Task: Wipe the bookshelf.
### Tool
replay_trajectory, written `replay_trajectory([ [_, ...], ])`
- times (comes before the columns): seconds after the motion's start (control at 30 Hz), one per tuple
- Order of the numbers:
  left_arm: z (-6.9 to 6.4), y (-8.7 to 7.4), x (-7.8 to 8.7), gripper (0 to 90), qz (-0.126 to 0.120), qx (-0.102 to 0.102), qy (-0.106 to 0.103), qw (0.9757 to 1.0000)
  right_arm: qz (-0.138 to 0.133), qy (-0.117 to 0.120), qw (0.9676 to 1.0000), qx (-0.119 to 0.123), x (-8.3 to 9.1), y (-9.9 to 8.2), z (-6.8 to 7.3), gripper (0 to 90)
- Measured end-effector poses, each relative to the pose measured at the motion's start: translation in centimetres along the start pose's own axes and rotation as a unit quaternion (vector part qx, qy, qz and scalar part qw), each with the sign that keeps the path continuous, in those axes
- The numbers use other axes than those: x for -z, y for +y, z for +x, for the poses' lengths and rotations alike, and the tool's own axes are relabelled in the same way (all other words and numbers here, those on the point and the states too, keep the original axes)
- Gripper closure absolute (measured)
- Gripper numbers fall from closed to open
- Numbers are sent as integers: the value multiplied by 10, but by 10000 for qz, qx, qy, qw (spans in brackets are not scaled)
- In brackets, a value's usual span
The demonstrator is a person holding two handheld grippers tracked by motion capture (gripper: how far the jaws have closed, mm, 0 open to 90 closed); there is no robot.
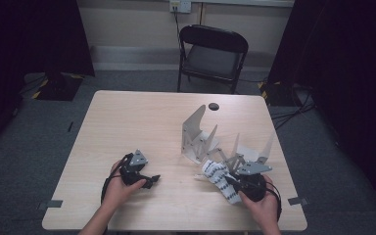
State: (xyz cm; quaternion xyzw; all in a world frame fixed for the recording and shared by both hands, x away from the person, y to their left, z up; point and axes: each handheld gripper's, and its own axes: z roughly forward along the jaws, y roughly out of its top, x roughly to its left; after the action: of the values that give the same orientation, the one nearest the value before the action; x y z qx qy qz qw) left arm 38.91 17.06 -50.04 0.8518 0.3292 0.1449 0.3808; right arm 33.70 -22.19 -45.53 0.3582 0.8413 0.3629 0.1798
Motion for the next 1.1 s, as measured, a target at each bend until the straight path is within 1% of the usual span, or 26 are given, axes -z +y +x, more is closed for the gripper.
replay_trajectory([
  [0.3, 0, 0, 0, 165, 8, -2, -1, 10000, 192, 113, 9997, -29, -10, -10, 4, 790],
  [0.53, 0, 0, 0, 165, 8, -3, -3, 10000, 288, 127, 9995, 7, -15, -16, 7, 789],
  [0.73, 0, 0, 0, 164, 4, -9, 4, 10000, 282, 146, 9995, -7, -16, -19, 9, 788],
  [0.87, 0, 0, 0, 165, 0, -1, 0, 10000, 288, 204, 9994, -33, -14, -18, 9, 788],
  [0.93, 0, 0, 0, 165, 1, -2, 0, 10000, 251, 205, 9995, -66, -12, -17, 10, 788],
  [1.1, 0, 0, 0, 165, 2, -2, 0, 10000, 115, 246, 9996, 29, -2, -8, 12, 789],
])
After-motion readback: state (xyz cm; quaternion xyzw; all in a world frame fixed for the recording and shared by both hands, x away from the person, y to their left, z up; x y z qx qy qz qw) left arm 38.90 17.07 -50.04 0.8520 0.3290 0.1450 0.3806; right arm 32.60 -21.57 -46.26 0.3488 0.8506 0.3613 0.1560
